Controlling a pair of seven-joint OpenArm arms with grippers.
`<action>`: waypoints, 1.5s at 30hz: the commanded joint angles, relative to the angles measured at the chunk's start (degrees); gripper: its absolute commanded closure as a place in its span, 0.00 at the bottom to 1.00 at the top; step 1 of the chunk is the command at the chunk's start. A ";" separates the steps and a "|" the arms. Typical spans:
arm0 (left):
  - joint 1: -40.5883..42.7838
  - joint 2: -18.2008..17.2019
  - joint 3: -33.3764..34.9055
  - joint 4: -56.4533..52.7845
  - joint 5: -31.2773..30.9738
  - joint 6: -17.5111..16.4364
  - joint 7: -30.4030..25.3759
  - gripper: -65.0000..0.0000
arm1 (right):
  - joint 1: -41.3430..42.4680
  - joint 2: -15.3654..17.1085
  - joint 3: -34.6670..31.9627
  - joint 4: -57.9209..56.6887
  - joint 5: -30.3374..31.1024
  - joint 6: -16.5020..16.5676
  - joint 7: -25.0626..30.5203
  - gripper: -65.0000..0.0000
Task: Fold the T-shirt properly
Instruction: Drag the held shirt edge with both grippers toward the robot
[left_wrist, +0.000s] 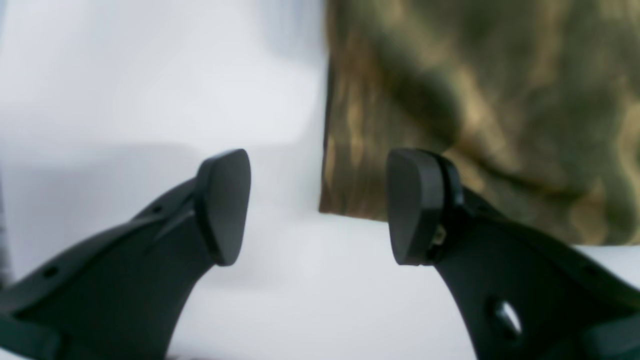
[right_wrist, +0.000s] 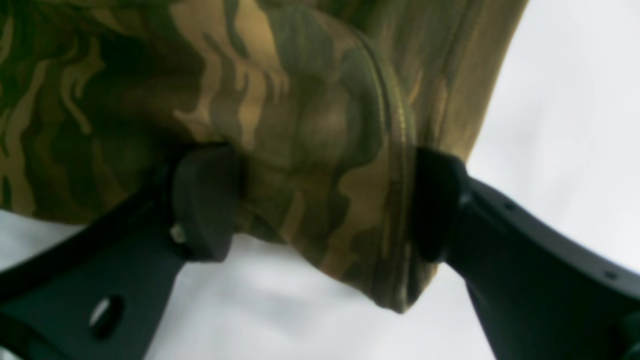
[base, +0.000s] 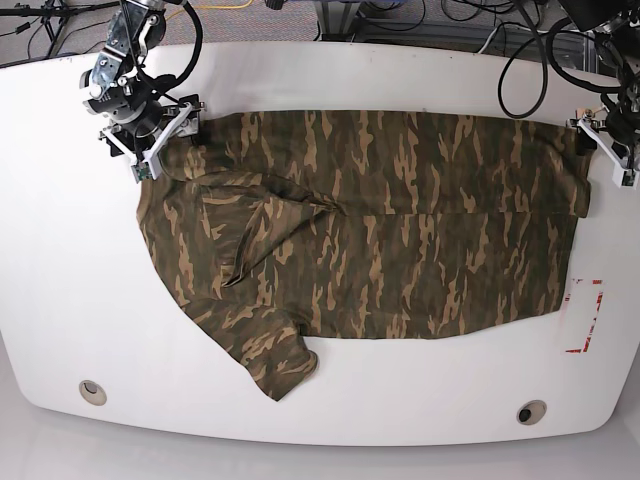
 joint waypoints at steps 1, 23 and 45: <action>-0.83 -2.29 -0.17 -3.57 -0.77 -0.06 -2.78 0.39 | -0.29 -0.02 -0.21 -0.29 -0.86 0.12 -2.15 0.40; 0.84 -2.20 3.87 -7.09 -0.86 -0.06 -3.48 0.90 | -2.40 1.21 -0.48 0.15 -1.12 0.12 -2.15 0.86; 19.65 1.23 2.64 10.23 -0.86 -0.06 -3.22 0.89 | -15.32 4.37 -0.04 8.59 -0.94 0.12 -2.50 0.86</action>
